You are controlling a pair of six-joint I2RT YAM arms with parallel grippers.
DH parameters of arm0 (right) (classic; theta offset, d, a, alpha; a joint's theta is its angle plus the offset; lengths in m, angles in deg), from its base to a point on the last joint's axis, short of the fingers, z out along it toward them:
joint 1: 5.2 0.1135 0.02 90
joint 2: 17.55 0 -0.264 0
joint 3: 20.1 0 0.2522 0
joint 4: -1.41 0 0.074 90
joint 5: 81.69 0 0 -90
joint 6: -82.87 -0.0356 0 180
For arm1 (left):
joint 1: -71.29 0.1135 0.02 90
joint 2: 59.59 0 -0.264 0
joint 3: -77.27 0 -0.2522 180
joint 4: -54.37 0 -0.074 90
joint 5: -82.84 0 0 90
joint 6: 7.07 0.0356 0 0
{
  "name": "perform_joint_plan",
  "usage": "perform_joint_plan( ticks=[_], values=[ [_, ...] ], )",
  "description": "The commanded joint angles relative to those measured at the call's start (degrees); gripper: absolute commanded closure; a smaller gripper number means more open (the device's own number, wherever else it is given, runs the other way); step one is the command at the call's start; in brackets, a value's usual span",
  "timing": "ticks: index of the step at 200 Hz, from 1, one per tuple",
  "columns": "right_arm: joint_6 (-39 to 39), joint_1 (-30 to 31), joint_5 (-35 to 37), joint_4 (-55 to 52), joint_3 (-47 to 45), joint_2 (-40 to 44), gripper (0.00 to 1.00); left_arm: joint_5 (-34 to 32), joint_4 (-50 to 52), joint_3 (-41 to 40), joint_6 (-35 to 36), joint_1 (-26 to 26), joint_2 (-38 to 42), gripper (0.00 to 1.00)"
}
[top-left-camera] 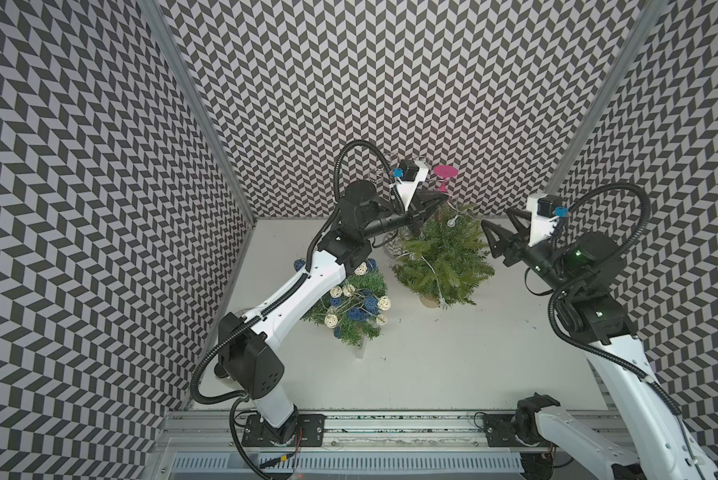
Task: Wrap string light around the christmas tree
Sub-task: Wrap the light string around the Christmas tree.
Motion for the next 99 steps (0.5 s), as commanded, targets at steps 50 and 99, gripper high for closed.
perform_joint_plan(
  ticks=[50, 99],
  values=[
    [3.7, 0.4, 1.2, 5.5, 2.5, -8.5, 0.57, 3.2, -0.6, 3.1, -1.3, 0.5, -0.7, 1.0],
    [2.3, 1.6, 3.6, 8.1, 2.3, -6.5, 0.47, 3.6, -1.4, 2.1, -1.8, 0.5, 0.2, 1.0]
  ],
)
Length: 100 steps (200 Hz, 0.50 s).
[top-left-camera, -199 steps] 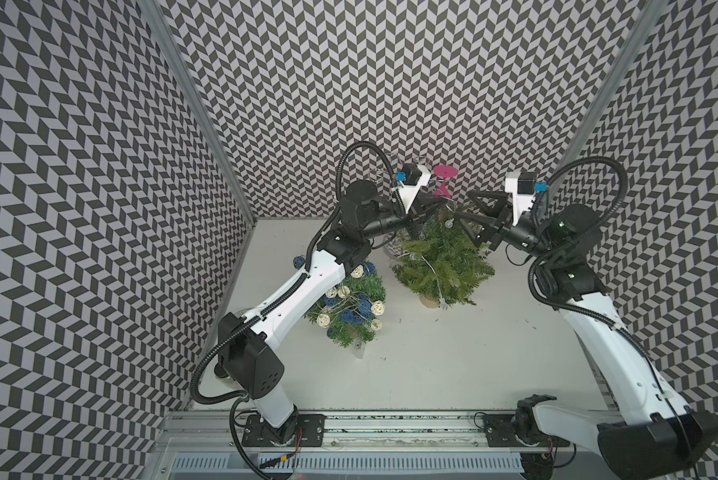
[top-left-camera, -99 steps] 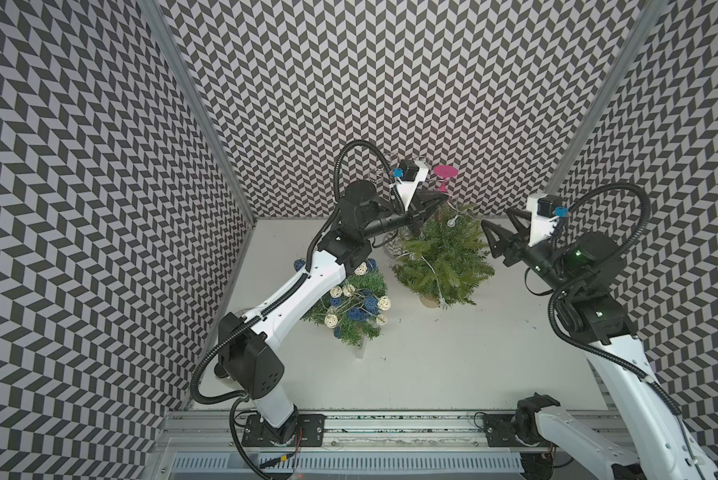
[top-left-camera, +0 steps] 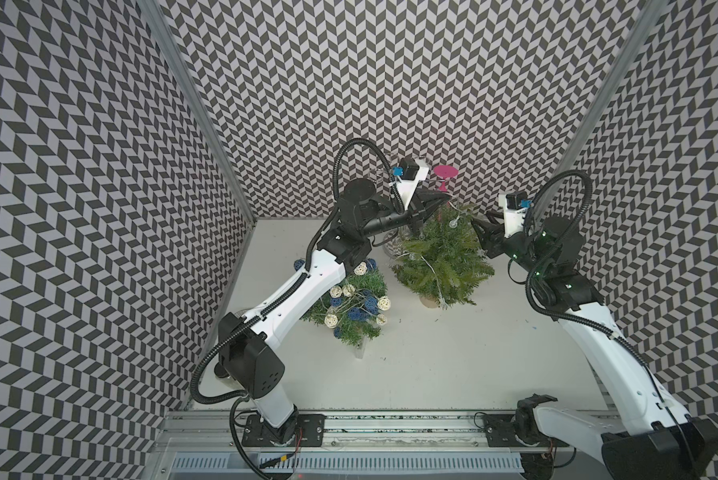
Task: Wrap string light around the christmas tree
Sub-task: Wrap the light string around the Christmas tree.
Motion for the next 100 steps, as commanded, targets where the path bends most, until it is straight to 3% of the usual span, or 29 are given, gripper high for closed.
perform_joint_plan(
  ticks=[1, 18, 47, 100],
  values=[
    [0.0, 1.2, 2.9, 4.3, 1.9, 2.4, 0.46, 1.3, -1.6, 1.1, -1.0, 0.4, 0.4, 1.0],
    [-0.1, 1.2, 4.2, 5.8, 1.7, 4.1, 0.46, 1.4, -1.4, 1.0, -0.9, 0.4, 0.4, 1.0],
    [0.5, 1.9, 3.1, 2.0, 6.3, 0.9, 0.55, 1.5, -1.8, 1.0, -1.2, 0.4, 0.3, 1.0],
    [0.5, 2.1, 1.0, 4.2, 5.5, 1.4, 0.86, 1.6, -1.8, 1.1, -1.5, 0.4, -0.2, 1.0]
  ],
)
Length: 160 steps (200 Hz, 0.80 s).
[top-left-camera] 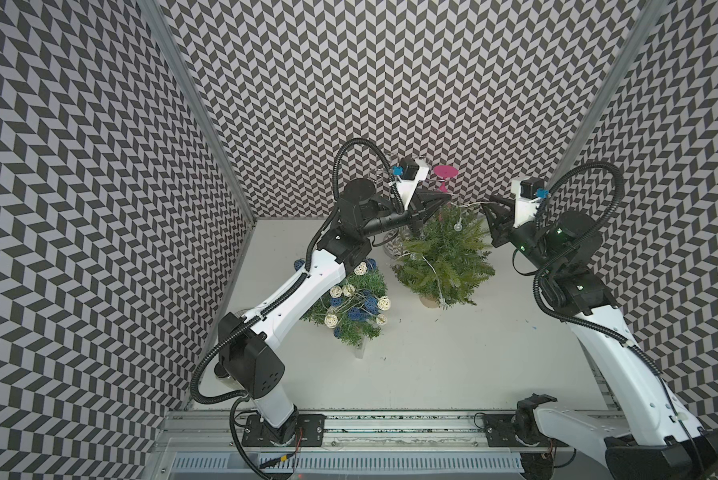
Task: Wrap string light around the christmas tree
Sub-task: Wrap the light string around the Christmas tree.
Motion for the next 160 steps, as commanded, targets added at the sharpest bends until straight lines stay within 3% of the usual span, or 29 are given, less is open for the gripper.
perform_joint_plan(
  ticks=[1, 16, 24, 51, 62, 93, 137, 160],
  values=[
    [0.1, 0.3, -1.4, 2.6, 0.1, 0.4, 0.86, 0.9, -1.5, 1.1, -0.6, 0.4, -0.2, 1.0],
    [0.0, 0.3, 0.2, 2.3, 1.0, -0.1, 0.96, 0.3, -1.8, 0.6, -0.8, 0.4, 0.3, 1.0],
    [0.0, 0.4, 1.2, 1.5, 2.4, -0.9, 1.0, -0.3, -2.2, 0.0, -1.0, 0.4, 0.7, 0.91],
    [0.3, 0.3, 5.2, -4.6, 9.5, -5.9, 1.0, -1.2, -2.6, -0.5, -1.3, 0.4, 1.3, 0.88],
    [-0.2, 0.2, 6.2, -5.2, 10.8, -7.1, 1.0, -1.3, -2.8, -0.5, -1.6, 0.4, 1.4, 0.81],
    [-4.0, -1.1, 6.9, -8.5, 15.9, -8.2, 1.0, -1.9, -2.9, -1.2, -1.7, 0.5, 2.2, 0.47],
    [-5.7, -1.7, 11.5, -14.0, 24.4, -9.7, 1.0, -2.7, -4.1, -4.4, -1.2, 0.4, 6.3, 0.2],
    [-7.0, -2.6, 13.2, -18.7, 30.9, -12.2, 1.0, -4.5, -3.6, -6.4, -0.8, 0.4, 9.3, 0.12]
  ],
)
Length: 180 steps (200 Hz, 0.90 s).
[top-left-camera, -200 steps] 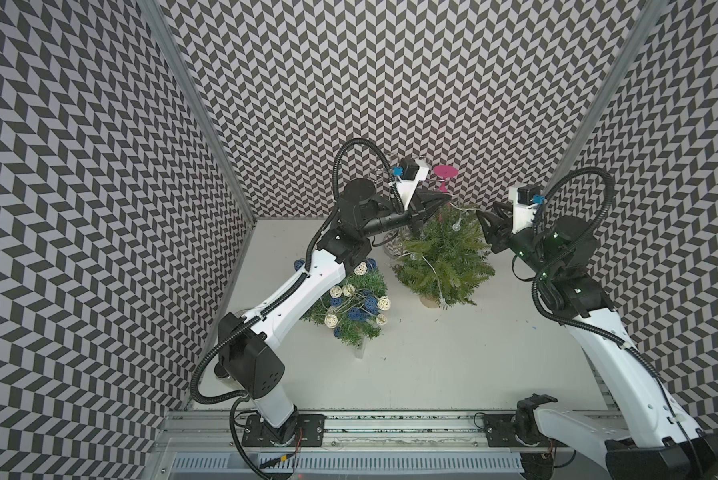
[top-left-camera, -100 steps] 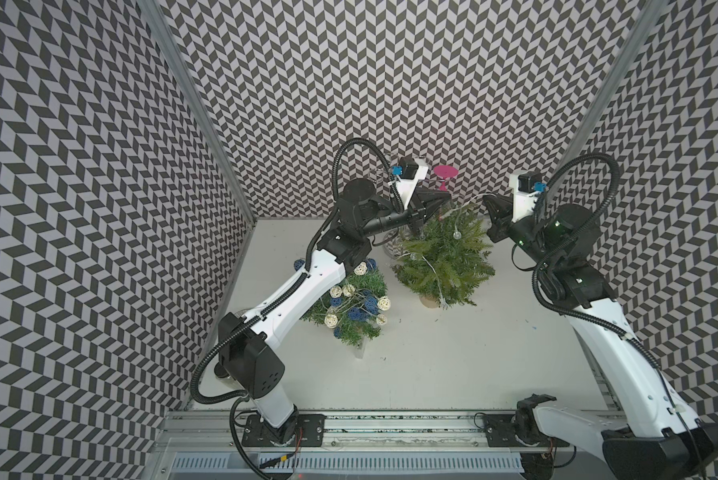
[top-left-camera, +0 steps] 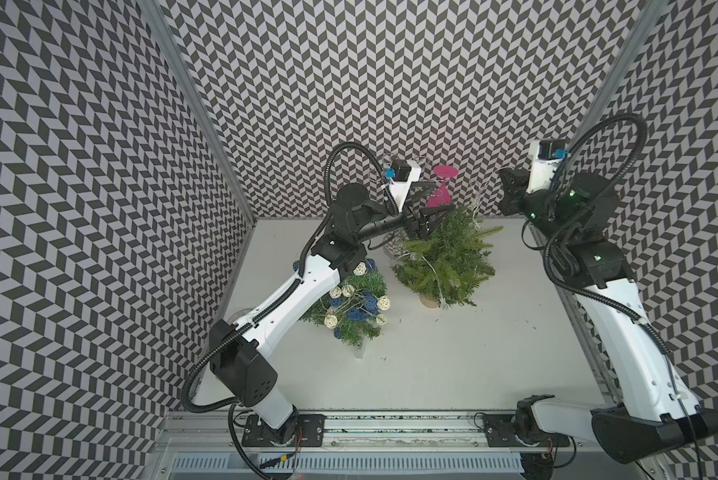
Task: Wrap string light around the christmas tree
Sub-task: Wrap the light string around the Christmas tree.
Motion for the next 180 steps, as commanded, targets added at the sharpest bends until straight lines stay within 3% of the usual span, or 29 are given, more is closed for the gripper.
perform_joint_plan(
  ticks=[1, 65, 106, 144, 180],
  values=[
    [-1.9, -1.0, 3.7, -3.8, 5.8, -1.8, 1.0, -1.9, -1.4, -1.6, 0.5, 0.2, 4.7, 0.12],
    [-1.7, -2.3, 4.0, -8.0, 17.9, -10.8, 1.0, -12.2, 1.6, -9.6, 2.2, -1.9, 14.0, 0.13],
    [-2.9, -2.3, 0.2, -4.6, 15.2, -12.9, 1.0, -7.7, 4.6, -7.1, 2.9, -3.6, 13.4, 0.13],
    [-4.2, -2.1, -4.9, -5.2, 18.7, -17.5, 1.0, -10.1, 5.0, -8.3, 2.7, -4.4, 15.6, 0.14],
    [-4.7, 0.3, -7.6, -5.1, 20.4, -20.8, 1.0, -15.4, 6.2, -14.5, 3.1, -7.6, 20.6, 0.16]
  ],
)
